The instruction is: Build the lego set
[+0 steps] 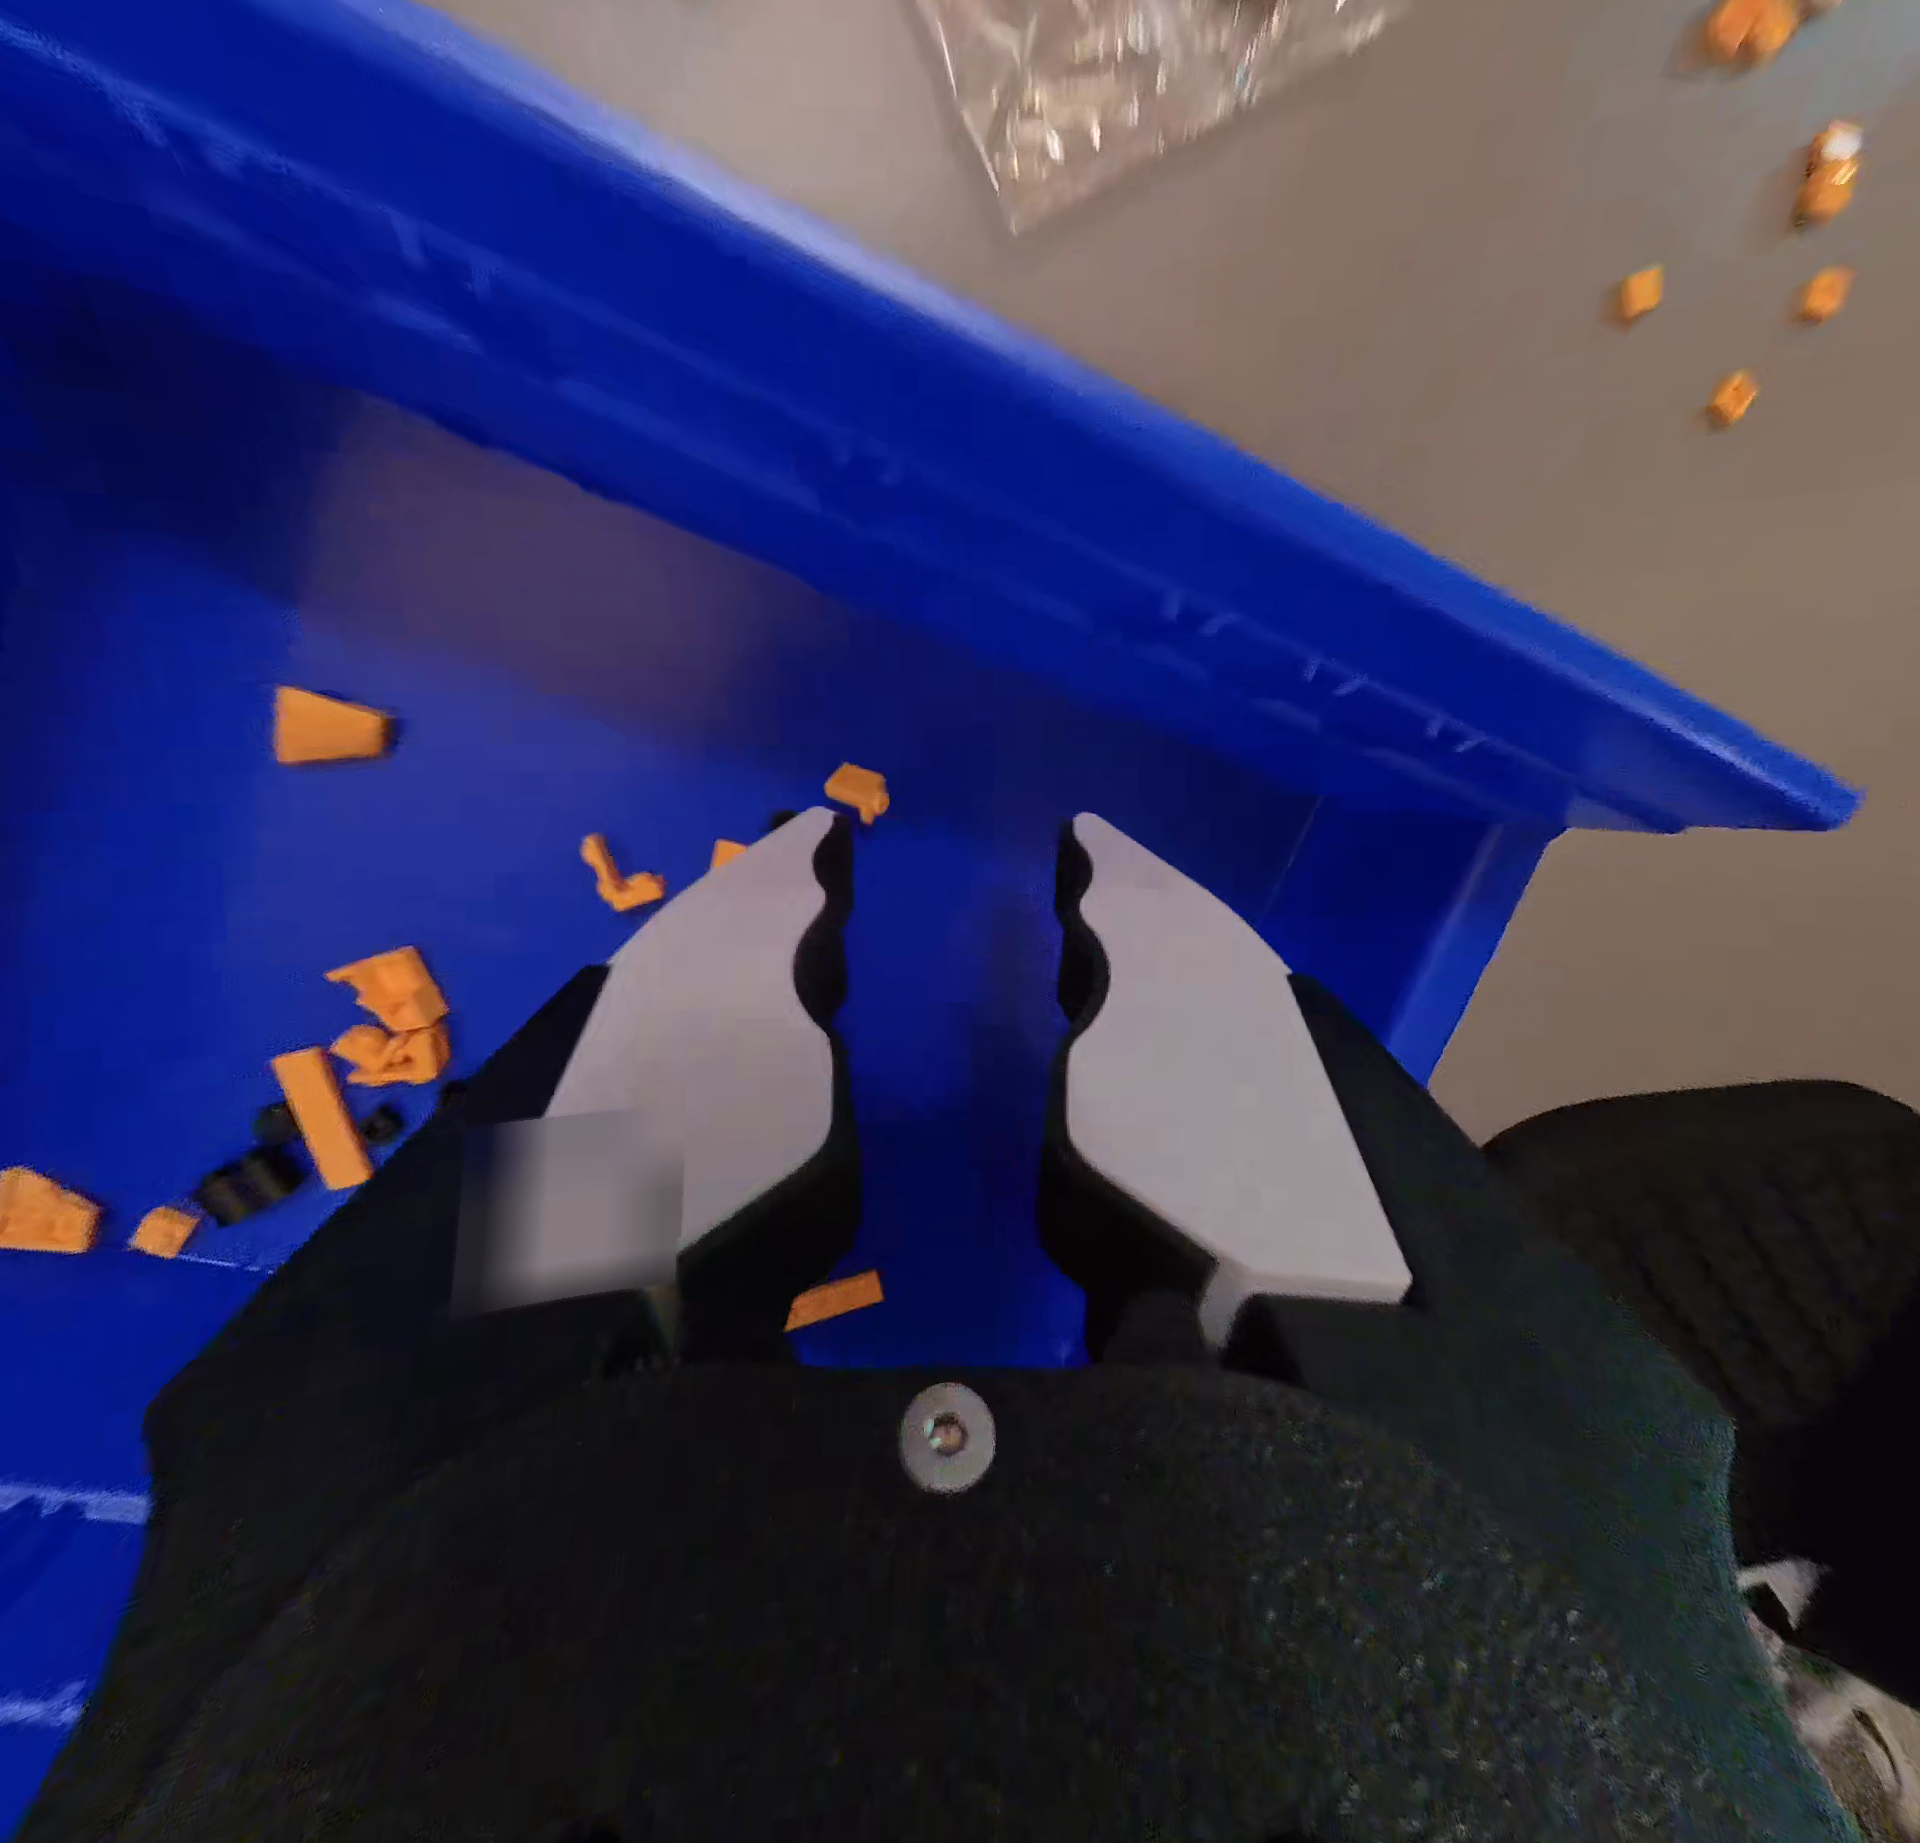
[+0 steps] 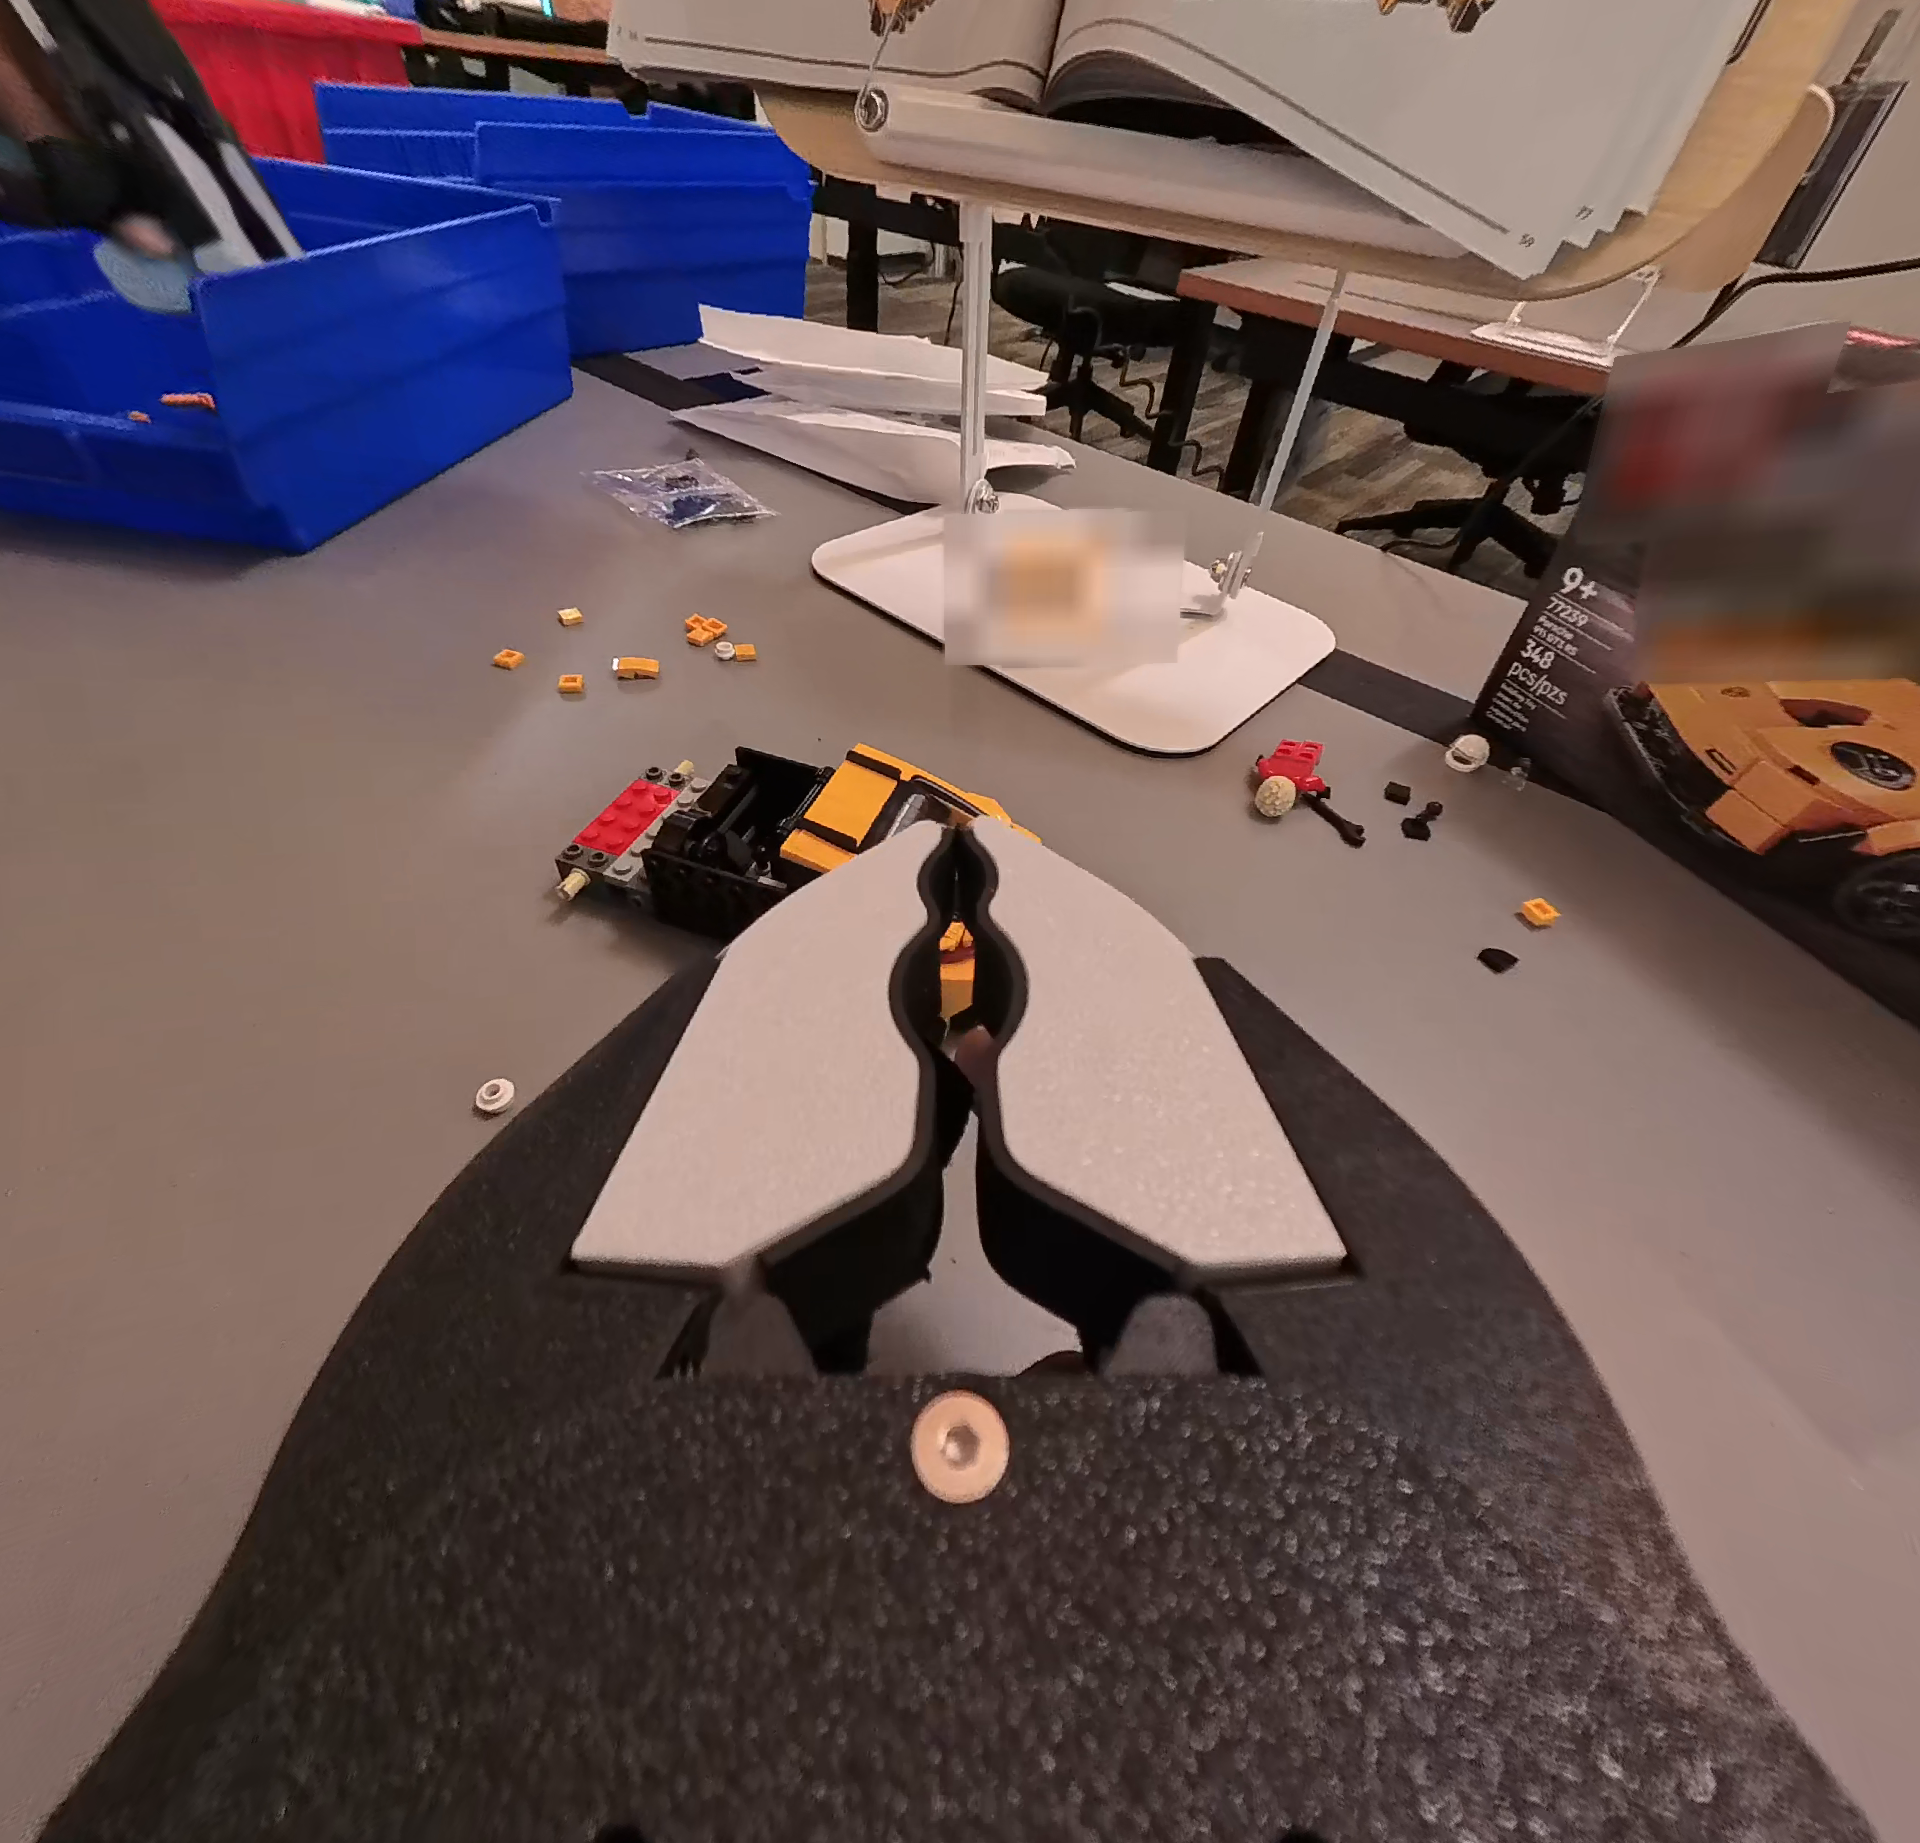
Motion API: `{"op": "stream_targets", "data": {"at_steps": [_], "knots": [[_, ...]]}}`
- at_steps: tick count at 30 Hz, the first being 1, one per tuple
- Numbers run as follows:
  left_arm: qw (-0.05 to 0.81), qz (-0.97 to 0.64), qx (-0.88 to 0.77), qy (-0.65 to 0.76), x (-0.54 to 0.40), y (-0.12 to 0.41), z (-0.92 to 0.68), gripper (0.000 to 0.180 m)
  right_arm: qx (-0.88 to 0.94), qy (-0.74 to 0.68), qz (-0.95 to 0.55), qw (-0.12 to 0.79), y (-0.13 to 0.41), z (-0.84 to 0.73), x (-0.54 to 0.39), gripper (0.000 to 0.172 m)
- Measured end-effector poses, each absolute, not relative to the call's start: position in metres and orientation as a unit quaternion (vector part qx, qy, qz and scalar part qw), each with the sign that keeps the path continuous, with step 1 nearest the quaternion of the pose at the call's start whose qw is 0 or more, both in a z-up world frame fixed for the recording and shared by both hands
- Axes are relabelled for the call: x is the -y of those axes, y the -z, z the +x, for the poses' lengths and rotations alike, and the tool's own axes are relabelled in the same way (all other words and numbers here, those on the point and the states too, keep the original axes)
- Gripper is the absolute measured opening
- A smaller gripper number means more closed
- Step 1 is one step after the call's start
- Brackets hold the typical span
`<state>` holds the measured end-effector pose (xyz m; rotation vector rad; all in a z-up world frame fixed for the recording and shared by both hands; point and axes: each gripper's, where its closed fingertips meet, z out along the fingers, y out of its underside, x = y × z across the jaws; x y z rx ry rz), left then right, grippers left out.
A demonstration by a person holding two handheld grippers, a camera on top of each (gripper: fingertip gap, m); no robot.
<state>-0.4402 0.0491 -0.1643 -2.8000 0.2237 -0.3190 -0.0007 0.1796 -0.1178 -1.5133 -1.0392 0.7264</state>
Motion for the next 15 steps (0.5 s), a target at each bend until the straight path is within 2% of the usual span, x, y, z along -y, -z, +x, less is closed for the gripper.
{"op": "stream_targets", "data": {"at_steps": [5,8,11,13,15], "knots": [[0.215,-0.969,-0.052,0.114,-0.056,0.136,-0.458,0.040,0.440,-0.308,-0.638,0.551,0.118,-0.001,-0.179,0.000],[0.227,-0.971,-0.038,0.065,-0.055,0.130,-0.480,0.034,0.440,-0.308,-0.638,0.551,0.117,-0.001,-0.179,0.000],[0.211,-0.977,-0.018,-0.026,-0.051,0.130,-0.517,0.021,0.442,-0.308,-0.638,0.550,0.118,-0.001,-0.179,0.000],[0.184,-0.981,-0.005,-0.064,-0.045,0.133,-0.536,0.001,0.443,-0.306,-0.639,0.550,0.119,-0.001,-0.179,0.000],[0.146,-0.986,-0.010,-0.080,-0.038,0.140,-0.548,0.002,0.442,-0.306,-0.639,0.550,0.119,-0.001,-0.179,0.000]]}}
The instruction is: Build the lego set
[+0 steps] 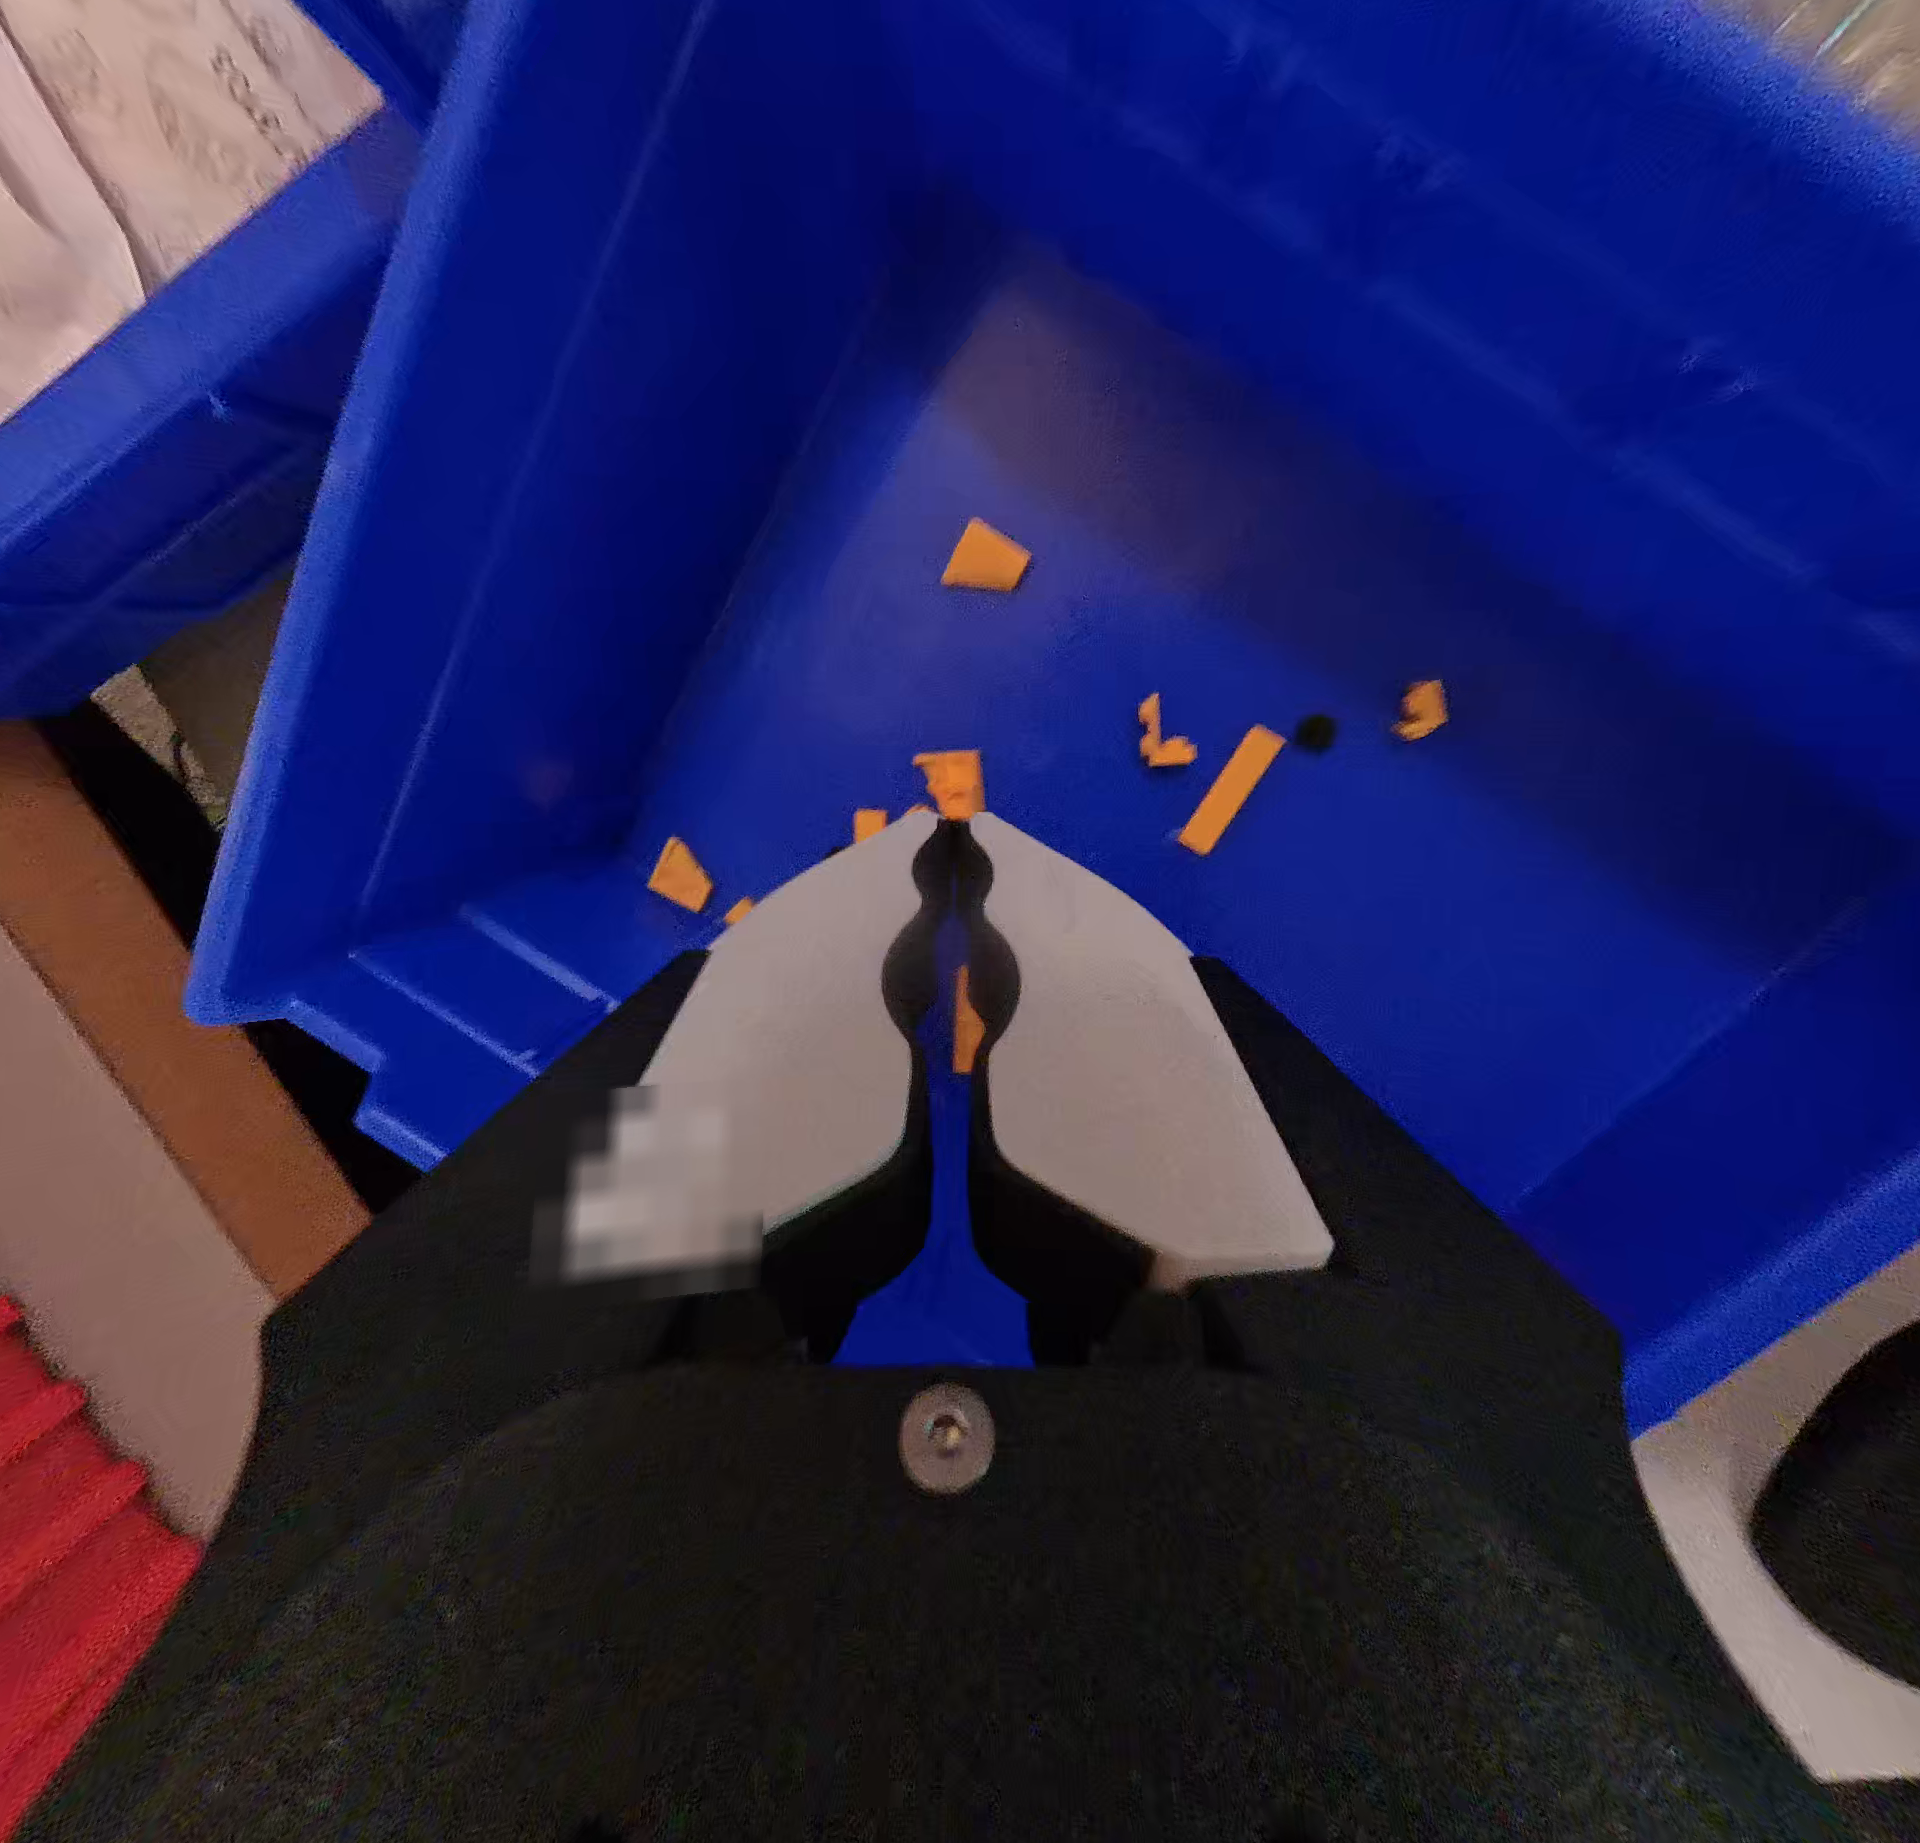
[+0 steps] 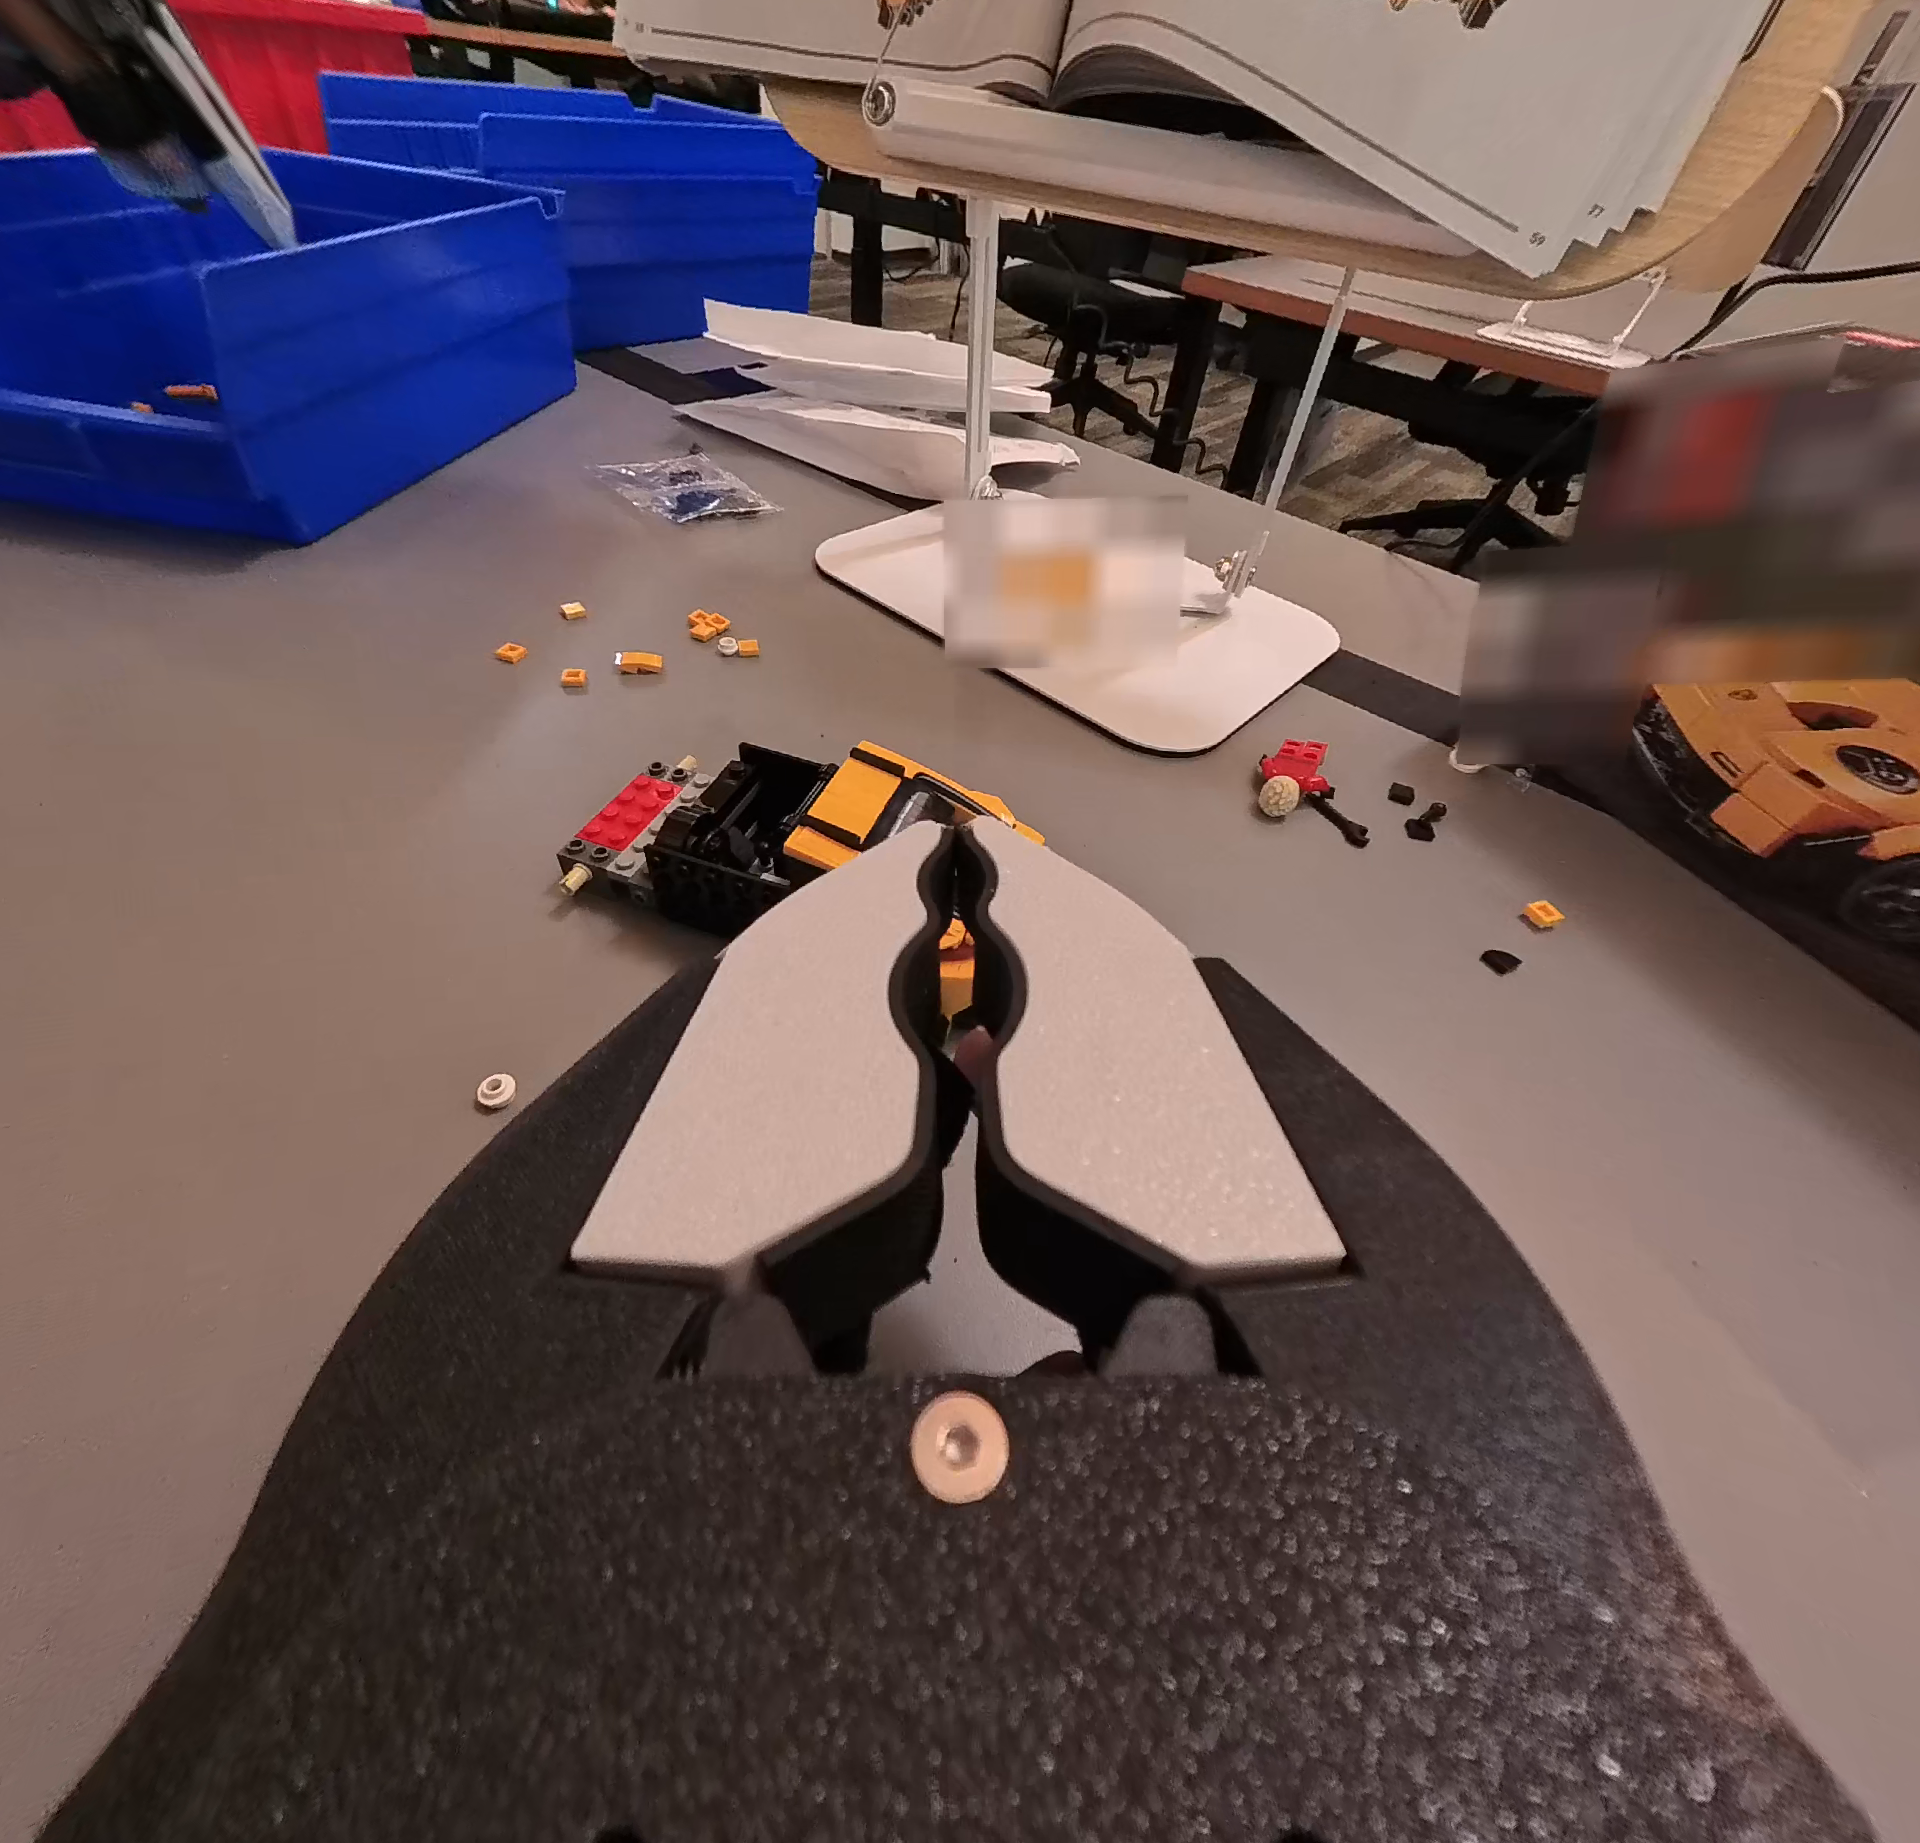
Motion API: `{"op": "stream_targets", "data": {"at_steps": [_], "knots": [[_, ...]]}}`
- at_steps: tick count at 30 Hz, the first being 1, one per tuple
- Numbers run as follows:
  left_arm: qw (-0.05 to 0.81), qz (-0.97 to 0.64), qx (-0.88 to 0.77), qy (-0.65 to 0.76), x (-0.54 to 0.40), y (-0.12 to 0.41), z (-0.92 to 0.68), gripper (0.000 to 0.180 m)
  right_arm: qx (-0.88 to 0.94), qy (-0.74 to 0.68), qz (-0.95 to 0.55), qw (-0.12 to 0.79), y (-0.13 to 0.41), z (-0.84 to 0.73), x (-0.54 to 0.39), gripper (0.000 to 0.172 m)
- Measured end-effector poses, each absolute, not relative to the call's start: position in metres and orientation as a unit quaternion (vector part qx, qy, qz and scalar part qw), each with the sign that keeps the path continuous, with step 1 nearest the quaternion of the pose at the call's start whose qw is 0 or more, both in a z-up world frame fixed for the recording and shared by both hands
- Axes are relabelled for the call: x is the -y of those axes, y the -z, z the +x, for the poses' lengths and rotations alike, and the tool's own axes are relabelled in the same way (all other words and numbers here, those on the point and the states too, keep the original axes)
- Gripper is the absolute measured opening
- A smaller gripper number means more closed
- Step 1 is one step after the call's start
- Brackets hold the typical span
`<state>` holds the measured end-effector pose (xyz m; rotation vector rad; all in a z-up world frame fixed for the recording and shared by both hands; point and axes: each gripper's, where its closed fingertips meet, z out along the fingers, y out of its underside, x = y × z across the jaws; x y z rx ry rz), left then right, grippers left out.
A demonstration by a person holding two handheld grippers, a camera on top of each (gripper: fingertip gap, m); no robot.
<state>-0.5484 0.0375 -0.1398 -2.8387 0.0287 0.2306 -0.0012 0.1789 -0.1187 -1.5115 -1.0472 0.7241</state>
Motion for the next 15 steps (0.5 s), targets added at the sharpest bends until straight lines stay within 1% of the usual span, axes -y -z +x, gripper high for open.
{"op": "stream_targets", "data": {"at_steps": [5,8,14,15], "knots": [[0.054,-0.992,-0.054,-0.100,-0.024,0.166,-0.563,0.002,0.441,-0.305,-0.640,0.550,0.119,-0.001,-0.180,0.000],[0.017,-0.995,-0.054,-0.086,-0.019,0.180,-0.563,0.014,0.441,-0.305,-0.641,0.550,0.119,-0.001,-0.181,0.000],[-0.038,-0.997,-0.020,-0.065,-0.012,0.195,-0.568,0.026,0.442,-0.306,-0.642,0.547,0.120,-0.001,-0.181,0.000],[-0.039,-0.997,-0.018,-0.058,-0.012,0.196,-0.567,0.025,0.442,-0.306,-0.642,0.547,0.120,-0.001,-0.181,0.000]]}}
